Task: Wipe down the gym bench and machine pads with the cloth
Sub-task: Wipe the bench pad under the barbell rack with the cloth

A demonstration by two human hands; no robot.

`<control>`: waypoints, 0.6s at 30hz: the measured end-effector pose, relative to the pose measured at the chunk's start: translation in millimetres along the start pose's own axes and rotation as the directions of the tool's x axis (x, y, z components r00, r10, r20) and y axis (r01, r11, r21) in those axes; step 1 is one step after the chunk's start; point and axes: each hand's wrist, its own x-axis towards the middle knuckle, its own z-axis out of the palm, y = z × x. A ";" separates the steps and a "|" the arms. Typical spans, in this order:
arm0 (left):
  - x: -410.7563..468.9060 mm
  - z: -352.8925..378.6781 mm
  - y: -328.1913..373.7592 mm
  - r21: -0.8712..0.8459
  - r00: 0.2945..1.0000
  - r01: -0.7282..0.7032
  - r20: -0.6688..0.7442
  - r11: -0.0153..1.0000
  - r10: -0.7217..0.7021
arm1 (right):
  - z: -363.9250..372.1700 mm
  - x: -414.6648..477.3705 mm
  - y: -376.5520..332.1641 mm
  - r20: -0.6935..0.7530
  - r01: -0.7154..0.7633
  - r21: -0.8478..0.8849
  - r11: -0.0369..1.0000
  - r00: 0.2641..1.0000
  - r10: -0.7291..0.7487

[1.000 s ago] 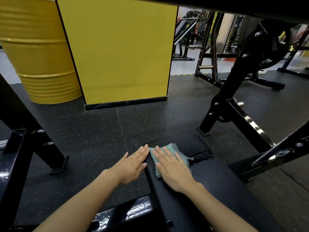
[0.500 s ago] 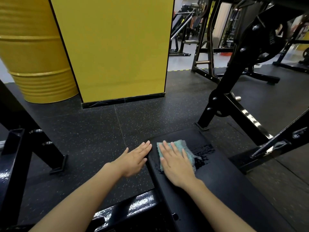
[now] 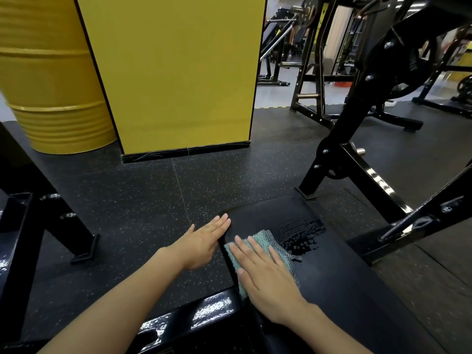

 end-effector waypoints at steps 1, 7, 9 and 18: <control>0.3 -0.6 -1.2 -0.010 1.000 -0.001 0.000 1.000 0.001 | 0.5 8.3 1.2 -0.010 -0.002 -0.001 1.000 1.000 0.002; -3.3 -1.1 0.9 -0.053 1.000 0.007 -0.013 0.999 -0.008 | -3.4 40.0 1.3 -0.004 -0.037 -0.034 0.999 0.999 0.037; -4.0 -2.0 4.3 -0.037 1.000 0.021 -0.014 0.999 -0.021 | -4.4 31.0 2.7 0.003 -0.022 -0.031 0.999 1.000 0.022; -6.5 8.9 21.1 0.003 0.993 0.054 -0.101 0.999 -0.054 | -8.5 -34.9 19.5 0.047 -0.004 0.010 1.000 0.999 0.003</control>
